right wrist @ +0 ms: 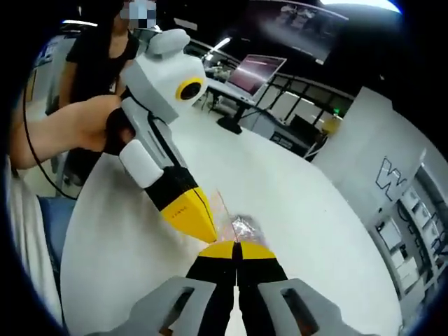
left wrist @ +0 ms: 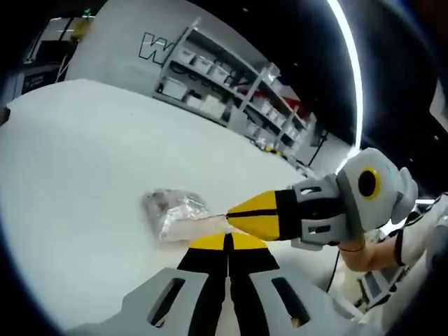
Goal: Open the resealable bag by pulling the two sides of the seal apart until the entire bag opening is separated and visibly accessible.
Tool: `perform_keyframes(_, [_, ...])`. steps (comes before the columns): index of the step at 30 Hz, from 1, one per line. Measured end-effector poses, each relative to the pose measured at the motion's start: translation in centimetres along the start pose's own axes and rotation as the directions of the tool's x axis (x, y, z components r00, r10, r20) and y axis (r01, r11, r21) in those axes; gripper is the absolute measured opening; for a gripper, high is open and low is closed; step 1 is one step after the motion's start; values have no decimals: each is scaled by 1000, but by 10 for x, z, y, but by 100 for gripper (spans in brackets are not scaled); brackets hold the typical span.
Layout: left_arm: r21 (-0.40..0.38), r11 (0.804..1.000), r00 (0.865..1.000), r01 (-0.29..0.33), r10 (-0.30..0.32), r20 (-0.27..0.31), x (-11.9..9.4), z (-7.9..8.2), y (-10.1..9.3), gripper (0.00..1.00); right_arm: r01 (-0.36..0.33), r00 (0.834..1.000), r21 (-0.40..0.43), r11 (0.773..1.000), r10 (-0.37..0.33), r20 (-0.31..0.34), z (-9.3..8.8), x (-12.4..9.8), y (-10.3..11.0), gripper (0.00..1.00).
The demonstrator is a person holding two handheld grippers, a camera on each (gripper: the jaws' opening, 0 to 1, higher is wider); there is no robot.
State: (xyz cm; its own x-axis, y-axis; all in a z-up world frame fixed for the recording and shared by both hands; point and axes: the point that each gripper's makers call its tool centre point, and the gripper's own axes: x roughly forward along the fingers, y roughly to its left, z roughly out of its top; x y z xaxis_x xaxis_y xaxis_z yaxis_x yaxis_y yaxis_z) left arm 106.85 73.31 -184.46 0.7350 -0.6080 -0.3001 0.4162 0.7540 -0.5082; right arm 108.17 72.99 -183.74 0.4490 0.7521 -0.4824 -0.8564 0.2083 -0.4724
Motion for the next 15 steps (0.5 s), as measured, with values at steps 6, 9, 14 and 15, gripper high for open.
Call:
perform_keyframes(6, [5, 1000, 1000, -3, 3, -11, 0, -2, 0, 0, 0, 1000, 0, 1000, 0, -1, -1, 0, 0, 0])
perform_keyframes(9, [1, 1000, 1000, 4, -4, -14, -1, -2, -2, 0, 15, 1000, 2, 1000, -15, -2, -1, 1, -5, 0])
perform_keyframes(14, [9, 1000, 1000, 4, -4, -28, 1, -4, -3, 0, 26, 1000, 11, 1000, -26, -8, -2, 1, -9, 0])
perform_keyframes(15, [6, 1000, 999, 6, -6, -32, 1, -5, -3, 0, 23, 1000, 13, 1000, -23, -7, -2, 1, -9, 0])
